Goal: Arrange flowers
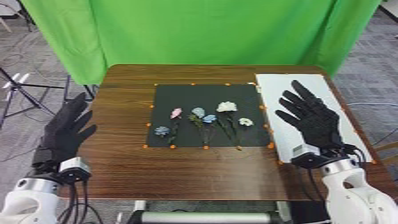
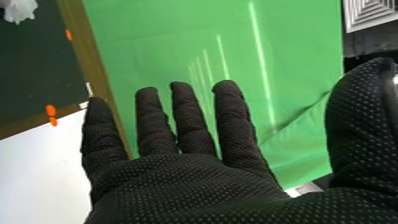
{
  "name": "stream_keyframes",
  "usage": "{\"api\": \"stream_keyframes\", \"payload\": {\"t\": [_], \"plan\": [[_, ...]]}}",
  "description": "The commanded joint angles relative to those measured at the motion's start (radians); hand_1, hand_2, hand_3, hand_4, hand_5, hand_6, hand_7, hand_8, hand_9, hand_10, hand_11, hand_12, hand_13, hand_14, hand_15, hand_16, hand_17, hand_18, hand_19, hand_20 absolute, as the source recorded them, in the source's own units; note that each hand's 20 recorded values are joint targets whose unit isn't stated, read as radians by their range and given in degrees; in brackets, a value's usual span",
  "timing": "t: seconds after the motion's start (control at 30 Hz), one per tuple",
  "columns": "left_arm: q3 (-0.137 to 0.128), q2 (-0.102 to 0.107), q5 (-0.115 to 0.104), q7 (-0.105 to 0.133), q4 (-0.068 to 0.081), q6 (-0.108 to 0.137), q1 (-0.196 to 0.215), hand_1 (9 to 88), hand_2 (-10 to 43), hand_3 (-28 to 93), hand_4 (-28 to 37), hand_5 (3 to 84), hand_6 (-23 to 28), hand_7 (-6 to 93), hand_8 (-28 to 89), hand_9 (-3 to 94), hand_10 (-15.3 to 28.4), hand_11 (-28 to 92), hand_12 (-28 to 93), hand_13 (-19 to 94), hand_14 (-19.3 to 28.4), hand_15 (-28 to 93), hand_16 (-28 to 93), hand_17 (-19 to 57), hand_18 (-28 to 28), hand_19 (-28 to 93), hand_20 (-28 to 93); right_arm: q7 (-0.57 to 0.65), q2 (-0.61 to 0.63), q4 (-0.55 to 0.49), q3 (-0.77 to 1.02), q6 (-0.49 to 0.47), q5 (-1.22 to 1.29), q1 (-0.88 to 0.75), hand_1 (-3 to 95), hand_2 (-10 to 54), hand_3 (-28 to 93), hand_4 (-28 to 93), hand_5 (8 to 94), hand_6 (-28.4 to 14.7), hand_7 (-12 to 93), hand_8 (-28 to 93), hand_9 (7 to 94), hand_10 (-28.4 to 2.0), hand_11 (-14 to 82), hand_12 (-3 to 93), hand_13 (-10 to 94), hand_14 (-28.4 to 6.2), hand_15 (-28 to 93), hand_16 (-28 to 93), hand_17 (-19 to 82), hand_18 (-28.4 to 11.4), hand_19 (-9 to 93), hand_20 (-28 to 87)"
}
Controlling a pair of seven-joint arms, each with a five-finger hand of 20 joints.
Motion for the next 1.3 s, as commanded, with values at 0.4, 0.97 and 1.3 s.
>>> {"api": "stream_keyframes", "payload": {"t": [0.4, 0.97, 1.3], "plan": [[-0.010, -0.021, 0.002, -0.027, 0.002, -0.011, 0.000, 21.9, -3.7, 68, -28.3, 17.3, 1.1, 21.1, -11, 14.5, 7.9, 5, 24, 9, 11.8, 10, 8, -14.6, 18.8, 33, 7, 0.025, 0.007, -0.011, -0.014, 0.016, -0.007, -0.027, 11.7, -1.0, 79, -24, 28.0, -3.1, 10, -7, 28.2, -13.1, 0.7, 24.4, 19, -11.4, -4, 38, -3, -18.6, 28, 18], [0.014, -0.025, -0.071, -0.032, 0.024, -0.065, -0.042, 22.6, -3.0, 68, -28.3, 17.5, 1.1, 21.1, -11, 14.6, 7.9, 5, 23, 9, 11.8, 11, 8, -14.5, 18.8, 34, 7, 0.028, 0.003, -0.012, -0.035, 0.045, 0.013, -0.035, 11.8, -0.6, 80, -24, 28.4, -3.2, 11, -7, 29.1, -13.3, 1.0, 24.6, 20, -11.2, -3, 38, -3, -18.7, 28, 18], [0.007, -0.020, -0.033, -0.024, 0.013, -0.038, -0.026, 22.6, -3.0, 68, -28.3, 17.7, 1.2, 20.8, -11, 14.5, 8.0, 5, 23, 9, 11.9, 11, 8, -14.5, 18.8, 34, 7, 0.034, 0.004, -0.015, -0.033, 0.050, 0.024, -0.029, 12.0, -0.4, 80, -24, 28.3, -3.3, 11, -7, 29.1, -13.4, 1.0, 24.7, 20, -11.2, -3, 38, -3, -18.7, 28, 19]]}}
